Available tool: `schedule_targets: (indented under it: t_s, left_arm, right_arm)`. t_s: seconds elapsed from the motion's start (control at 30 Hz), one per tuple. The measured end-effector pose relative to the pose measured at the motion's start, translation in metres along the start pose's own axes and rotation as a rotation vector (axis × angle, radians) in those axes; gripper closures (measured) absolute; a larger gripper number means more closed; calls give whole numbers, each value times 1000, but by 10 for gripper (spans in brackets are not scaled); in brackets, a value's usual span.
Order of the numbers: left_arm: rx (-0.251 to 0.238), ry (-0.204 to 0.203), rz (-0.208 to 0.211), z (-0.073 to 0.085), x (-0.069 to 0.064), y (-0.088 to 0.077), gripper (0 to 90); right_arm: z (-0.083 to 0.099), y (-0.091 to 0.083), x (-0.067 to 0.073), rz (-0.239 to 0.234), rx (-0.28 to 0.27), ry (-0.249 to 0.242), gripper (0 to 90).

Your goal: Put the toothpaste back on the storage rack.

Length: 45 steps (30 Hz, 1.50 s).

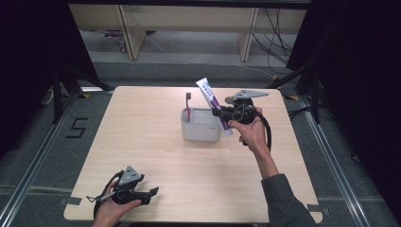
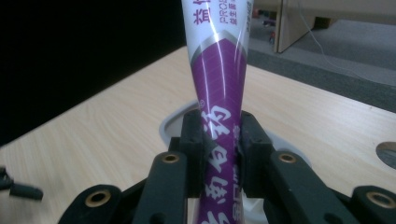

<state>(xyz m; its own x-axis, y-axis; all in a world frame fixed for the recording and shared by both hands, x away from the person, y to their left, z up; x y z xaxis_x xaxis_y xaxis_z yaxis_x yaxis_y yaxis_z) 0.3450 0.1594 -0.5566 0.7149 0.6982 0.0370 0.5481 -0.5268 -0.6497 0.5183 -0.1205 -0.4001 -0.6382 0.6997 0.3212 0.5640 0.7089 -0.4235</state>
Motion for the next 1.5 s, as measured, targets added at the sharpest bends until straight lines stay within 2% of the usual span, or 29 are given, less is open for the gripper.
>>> schedule_targets:
  t_s: [0.03,0.07,0.1,0.27,0.33,0.37,0.4,0.63,0.7,0.73,0.83,0.87,0.9,1.03,1.07,1.2,1.33,1.37,1.5]
  left_arm:
    - [2,0,1,0,0,0,241]
    - [1,-1,2,0,0,0,241]
    - [1,-2,2,0,0,0,241]
    - [0,-3,-1,0,0,-1,241]
    - [5,-2,2,0,0,-1,241]
    - [3,-1,1,0,0,-1,240]
    - [2,-3,-3,0,0,-1,241]
    - [0,-4,1,0,0,-2,241]
    - [3,0,0,0,0,-2,241]
    - [3,1,3,0,0,-2,241]
    - [-2,4,7,0,0,-2,241]
    - [0,4,6,0,0,-2,241]
    - [2,3,4,0,0,-2,241]
    - [3,4,8,0,-1,-2,241]
    - [4,5,10,0,-1,-2,241]
    - [-1,-2,8,0,-2,0,241]
    - [1,2,13,0,-3,-1,240]
    - [1,1,12,0,-3,-1,241]
    - [0,1,14,0,-3,-1,241]
  right_arm:
    - [-1,2,0,-1,-5,27,757]
    - [-3,5,-3,-2,-14,17,757]
    - [-3,7,-3,5,-13,38,757]
    - [-12,19,-10,16,-56,32,757]
    - [-15,23,-9,9,-67,50,757]
    - [-16,25,-10,18,-69,32,757]
    - [-16,28,-9,13,-69,57,757]
    - [-20,44,-9,19,-92,63,757]
    - [-21,46,-8,30,-87,87,757]
    - [-23,48,-9,28,-100,74,757]
    - [-26,52,-8,26,-110,92,757]
    - [-28,54,-8,25,-125,84,757]
    - [-28,55,-8,34,-120,102,756]
    - [-30,60,-11,48,-132,89,756]
    - [-30,61,-10,45,-126,113,756]
    - [-29,65,-11,57,-134,124,756]
    - [-28,70,-14,75,-142,111,755]
    - [-27,71,-14,74,-141,129,756]
    - [-25,75,-14,76,-149,137,755]
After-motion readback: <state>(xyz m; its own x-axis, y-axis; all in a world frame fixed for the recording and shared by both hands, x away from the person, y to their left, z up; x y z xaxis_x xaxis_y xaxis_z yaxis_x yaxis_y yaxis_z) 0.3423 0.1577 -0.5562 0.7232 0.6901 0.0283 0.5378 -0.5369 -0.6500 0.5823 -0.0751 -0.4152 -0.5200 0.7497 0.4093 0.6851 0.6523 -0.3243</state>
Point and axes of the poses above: each handheld gripper's, and its own axes: y roughly forward along the jaws, z roughly out of its underside, x roughly to its left, the point moved 7 cm from there along y, roughly forward along the jaws, and after that the axes turned 10 degrees about y, right-handed, at the moved point
